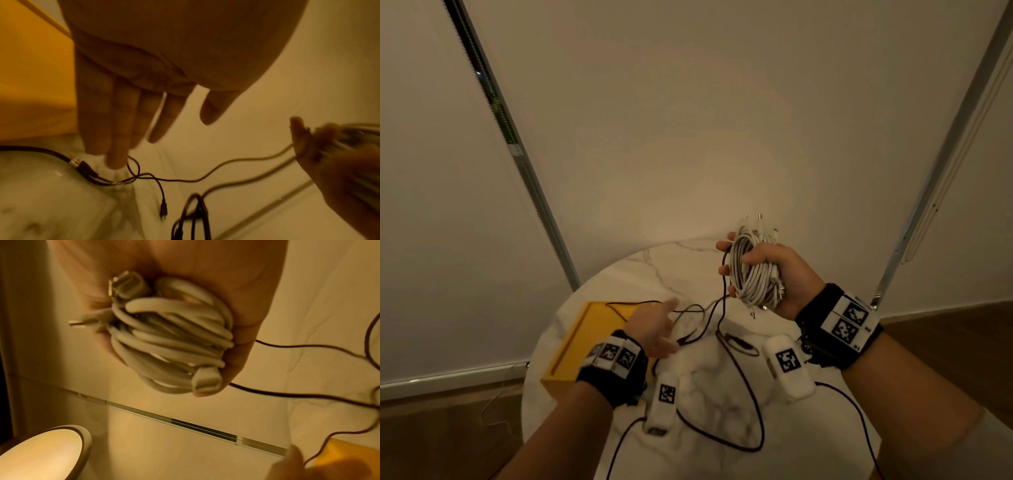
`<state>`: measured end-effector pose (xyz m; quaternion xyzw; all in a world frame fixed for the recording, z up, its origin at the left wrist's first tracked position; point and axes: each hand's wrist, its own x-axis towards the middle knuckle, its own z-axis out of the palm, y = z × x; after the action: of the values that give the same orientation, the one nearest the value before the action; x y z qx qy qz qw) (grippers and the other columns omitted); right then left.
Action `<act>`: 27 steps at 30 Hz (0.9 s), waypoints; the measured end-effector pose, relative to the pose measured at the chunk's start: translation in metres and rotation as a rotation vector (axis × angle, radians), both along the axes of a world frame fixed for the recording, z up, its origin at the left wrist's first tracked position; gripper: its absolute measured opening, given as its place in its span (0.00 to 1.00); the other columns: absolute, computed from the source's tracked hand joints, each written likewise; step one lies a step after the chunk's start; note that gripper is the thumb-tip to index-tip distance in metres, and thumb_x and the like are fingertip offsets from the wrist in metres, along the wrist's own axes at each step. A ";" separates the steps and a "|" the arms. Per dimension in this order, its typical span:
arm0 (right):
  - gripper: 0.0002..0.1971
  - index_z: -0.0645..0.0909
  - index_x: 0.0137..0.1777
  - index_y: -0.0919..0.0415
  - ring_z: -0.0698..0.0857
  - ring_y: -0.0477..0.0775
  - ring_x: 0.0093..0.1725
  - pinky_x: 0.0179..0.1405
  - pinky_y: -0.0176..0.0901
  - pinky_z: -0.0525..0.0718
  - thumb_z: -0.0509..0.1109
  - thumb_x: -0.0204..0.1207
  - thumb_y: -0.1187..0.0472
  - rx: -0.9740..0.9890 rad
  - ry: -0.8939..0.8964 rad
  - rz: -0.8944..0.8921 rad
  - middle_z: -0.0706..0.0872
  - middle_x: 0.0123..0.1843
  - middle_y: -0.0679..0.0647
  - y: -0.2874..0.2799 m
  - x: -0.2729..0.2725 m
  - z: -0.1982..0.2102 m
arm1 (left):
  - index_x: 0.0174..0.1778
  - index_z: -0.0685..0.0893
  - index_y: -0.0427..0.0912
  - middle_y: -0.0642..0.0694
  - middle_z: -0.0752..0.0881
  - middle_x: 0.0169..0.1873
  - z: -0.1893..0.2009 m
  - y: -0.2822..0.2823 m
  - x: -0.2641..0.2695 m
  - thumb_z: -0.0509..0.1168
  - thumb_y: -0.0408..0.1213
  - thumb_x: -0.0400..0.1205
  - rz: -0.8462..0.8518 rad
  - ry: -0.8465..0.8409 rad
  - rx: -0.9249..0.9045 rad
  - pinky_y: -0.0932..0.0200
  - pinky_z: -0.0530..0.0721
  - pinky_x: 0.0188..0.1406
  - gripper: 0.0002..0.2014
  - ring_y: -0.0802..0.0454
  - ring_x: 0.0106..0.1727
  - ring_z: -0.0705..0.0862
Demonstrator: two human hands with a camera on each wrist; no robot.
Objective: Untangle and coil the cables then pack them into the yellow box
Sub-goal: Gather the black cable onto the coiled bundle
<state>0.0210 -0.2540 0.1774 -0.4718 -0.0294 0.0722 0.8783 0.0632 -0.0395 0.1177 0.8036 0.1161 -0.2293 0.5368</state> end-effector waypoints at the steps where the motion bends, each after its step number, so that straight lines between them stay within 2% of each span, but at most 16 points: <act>1: 0.22 0.82 0.61 0.65 0.86 0.60 0.49 0.36 0.52 0.87 0.67 0.64 0.67 0.019 0.003 -0.007 0.84 0.64 0.61 0.000 0.000 0.003 | 0.53 0.82 0.36 0.39 0.84 0.53 -0.002 -0.004 -0.006 0.61 0.51 0.88 -0.082 -0.010 -0.020 0.49 0.87 0.41 0.18 0.39 0.46 0.88; 3: 0.26 0.77 0.65 0.64 0.86 0.61 0.48 0.35 0.51 0.87 0.66 0.64 0.67 0.052 0.001 -0.012 0.84 0.65 0.60 0.001 0.001 0.008 | 0.64 0.84 0.43 0.44 0.84 0.62 -0.011 -0.011 -0.012 0.63 0.48 0.87 -0.270 -0.126 -0.040 0.53 0.84 0.46 0.15 0.49 0.55 0.86; 5: 0.27 0.75 0.67 0.62 0.86 0.61 0.48 0.36 0.51 0.87 0.66 0.65 0.67 0.076 -0.010 -0.006 0.83 0.65 0.60 0.003 0.002 0.014 | 0.74 0.80 0.48 0.50 0.82 0.68 -0.019 -0.019 -0.016 0.65 0.48 0.86 -0.410 -0.252 -0.032 0.60 0.83 0.53 0.20 0.53 0.65 0.82; 8: 0.27 0.74 0.68 0.62 0.87 0.60 0.48 0.37 0.51 0.87 0.66 0.65 0.67 0.112 -0.032 0.016 0.84 0.65 0.60 0.005 0.005 0.022 | 0.78 0.75 0.52 0.52 0.80 0.68 -0.028 -0.031 -0.018 0.67 0.53 0.84 -0.477 -0.358 0.041 0.69 0.80 0.52 0.26 0.56 0.66 0.82; 10: 0.30 0.74 0.69 0.61 0.87 0.60 0.48 0.38 0.51 0.87 0.68 0.63 0.66 0.130 -0.055 0.037 0.85 0.64 0.59 0.005 0.006 0.029 | 0.75 0.76 0.53 0.53 0.83 0.65 -0.032 -0.039 -0.018 0.68 0.54 0.82 -0.428 -0.412 0.067 0.64 0.84 0.53 0.25 0.56 0.62 0.85; 13: 0.34 0.75 0.69 0.62 0.88 0.59 0.48 0.40 0.51 0.87 0.72 0.58 0.64 0.146 -0.091 0.061 0.85 0.64 0.59 0.004 0.008 0.041 | 0.66 0.82 0.52 0.54 0.88 0.54 -0.041 -0.046 -0.012 0.67 0.52 0.83 -0.330 -0.527 0.127 0.51 0.89 0.54 0.17 0.57 0.52 0.88; 14: 0.34 0.75 0.69 0.62 0.88 0.59 0.49 0.41 0.51 0.88 0.72 0.58 0.64 0.152 -0.104 0.066 0.85 0.64 0.59 0.003 0.009 0.045 | 0.64 0.82 0.54 0.55 0.88 0.52 -0.041 -0.047 -0.011 0.66 0.52 0.83 -0.326 -0.553 0.146 0.50 0.89 0.53 0.15 0.57 0.50 0.88; 18: 0.33 0.74 0.71 0.61 0.89 0.58 0.50 0.44 0.51 0.88 0.70 0.62 0.62 0.189 -0.140 0.075 0.84 0.67 0.59 -0.001 0.011 0.057 | 0.66 0.79 0.66 0.60 0.87 0.52 -0.038 -0.048 -0.011 0.67 0.59 0.80 -0.382 -0.614 0.125 0.61 0.84 0.42 0.18 0.60 0.45 0.86; 20: 0.32 0.74 0.71 0.62 0.89 0.58 0.50 0.45 0.51 0.88 0.70 0.63 0.62 0.222 -0.153 0.074 0.84 0.67 0.59 -0.002 0.013 0.060 | 0.60 0.81 0.69 0.60 0.85 0.52 -0.034 -0.049 -0.013 0.67 0.57 0.81 -0.414 -0.682 0.139 0.68 0.76 0.37 0.12 0.64 0.39 0.82; 22: 0.31 0.74 0.71 0.61 0.89 0.57 0.50 0.45 0.50 0.89 0.69 0.64 0.61 0.234 -0.157 0.057 0.85 0.66 0.58 -0.004 0.014 0.062 | 0.50 0.84 0.67 0.58 0.86 0.51 -0.027 -0.051 -0.015 0.68 0.52 0.83 -0.390 -0.728 0.071 0.71 0.71 0.33 0.03 0.66 0.31 0.77; 24: 0.31 0.73 0.71 0.61 0.89 0.57 0.51 0.45 0.51 0.88 0.69 0.64 0.61 0.224 -0.151 0.029 0.84 0.68 0.58 -0.008 0.015 0.060 | 0.47 0.87 0.56 0.55 0.87 0.45 -0.020 -0.051 -0.015 0.69 0.46 0.84 -0.357 -0.734 -0.031 0.71 0.73 0.29 0.02 0.66 0.27 0.77; 27: 0.28 0.75 0.69 0.58 0.90 0.58 0.51 0.44 0.52 0.89 0.67 0.66 0.64 0.202 -0.109 -0.038 0.83 0.68 0.60 -0.014 0.017 0.052 | 0.47 0.86 0.48 0.52 0.90 0.38 -0.010 -0.048 -0.009 0.67 0.42 0.85 -0.295 -0.701 -0.114 0.61 0.84 0.36 0.05 0.61 0.35 0.86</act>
<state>0.0380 -0.2685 0.2292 -0.3845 -0.0756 0.0265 0.9196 0.0540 -0.0876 0.1082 0.8102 -0.2041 -0.0215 0.5491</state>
